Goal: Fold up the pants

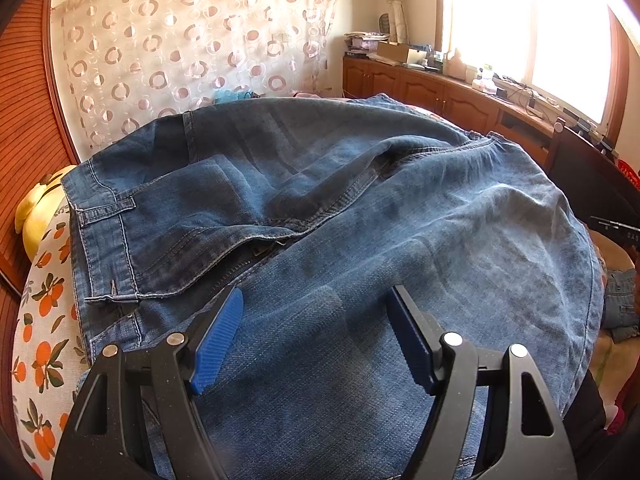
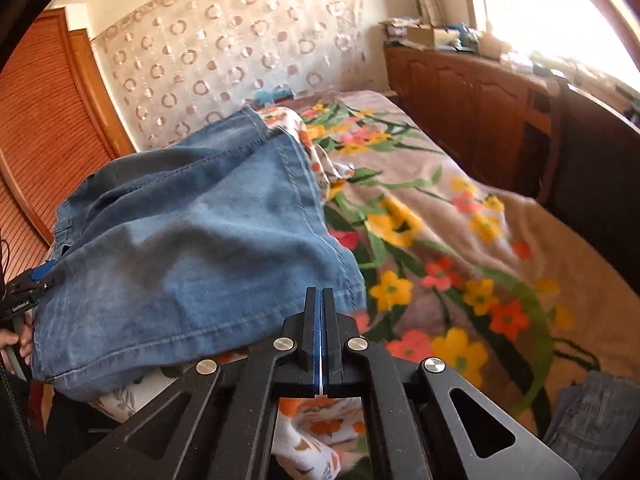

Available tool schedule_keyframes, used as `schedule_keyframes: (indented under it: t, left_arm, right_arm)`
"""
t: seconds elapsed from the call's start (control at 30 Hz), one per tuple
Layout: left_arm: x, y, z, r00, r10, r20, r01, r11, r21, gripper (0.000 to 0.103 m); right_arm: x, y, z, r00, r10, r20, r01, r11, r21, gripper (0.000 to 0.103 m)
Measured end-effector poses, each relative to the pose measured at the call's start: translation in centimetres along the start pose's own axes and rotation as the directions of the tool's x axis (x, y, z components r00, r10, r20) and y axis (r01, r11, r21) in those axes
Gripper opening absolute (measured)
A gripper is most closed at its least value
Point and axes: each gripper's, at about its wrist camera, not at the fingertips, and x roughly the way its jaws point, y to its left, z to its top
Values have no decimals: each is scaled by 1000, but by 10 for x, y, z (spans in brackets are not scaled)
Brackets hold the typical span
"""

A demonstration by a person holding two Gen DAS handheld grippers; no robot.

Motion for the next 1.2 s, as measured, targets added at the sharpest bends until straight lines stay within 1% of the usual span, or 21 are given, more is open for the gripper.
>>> schedule_keyframes:
  t: [0.17, 0.27, 0.37, 0.47, 0.57, 0.6, 0.63, 0.7, 0.73, 0.87, 0.97, 1.1, 1.2]
  left_arm:
    - [-2, 0, -1, 1000, 20, 12, -20, 1000, 1, 75]
    - [-12, -2, -2, 998, 46, 42, -46, 999, 15, 75]
    - [-25, -2, -2, 996, 46, 73, -49, 998, 36, 75]
    - [-34, 7, 3, 993, 78, 92, -82, 995, 47, 75]
    - [-40, 21, 14, 989, 89, 117, -94, 995, 32, 75]
    - [-40, 27, 19, 987, 96, 125, -100, 995, 27, 75]
    - [-39, 32, 23, 986, 103, 130, -107, 994, 21, 75]
    - [-36, 43, 33, 986, 110, 125, -112, 994, 10, 75]
    - [-33, 47, 37, 986, 108, 124, -110, 994, 6, 75]
    - [-16, 64, 53, 986, 129, 103, -128, 992, -14, 76]
    - [-5, 75, 62, 987, 133, 93, -132, 991, -19, 76]
    - [14, 93, 76, 987, 145, 66, -142, 989, -46, 76]
    - [27, 105, 79, 988, 144, 49, -141, 988, -67, 76]
  right_arm:
    - [-5, -2, -3, 1000, 8, 4, -8, 1000, 7, 0]
    - [-7, 3, 6, 1000, 9, 10, -9, 1000, -2, 0]
    - [-6, 11, 14, 1000, 22, 15, -22, 999, -28, 0]
    - [-2, 22, 35, 999, 31, 28, -29, 997, -69, 0]
    - [6, 42, 68, 997, 57, 55, -49, 989, -140, 6]
    - [10, 50, 80, 996, 66, 64, -55, 984, -167, 9]
    - [14, 58, 92, 995, 77, 71, -62, 979, -194, 19]
    - [28, 73, 117, 994, 84, 74, -64, 969, -237, 30]
    - [35, 81, 130, 993, 92, 75, -71, 965, -253, 31]
    - [75, 103, 179, 991, 122, 48, -102, 949, -300, 32]
    - [116, 115, 211, 991, 132, -1, -126, 940, -317, 32]
    - [173, 122, 245, 991, 121, -57, -133, 930, -343, 32]
    - [214, 133, 266, 989, 101, -108, -134, 922, -364, 32]
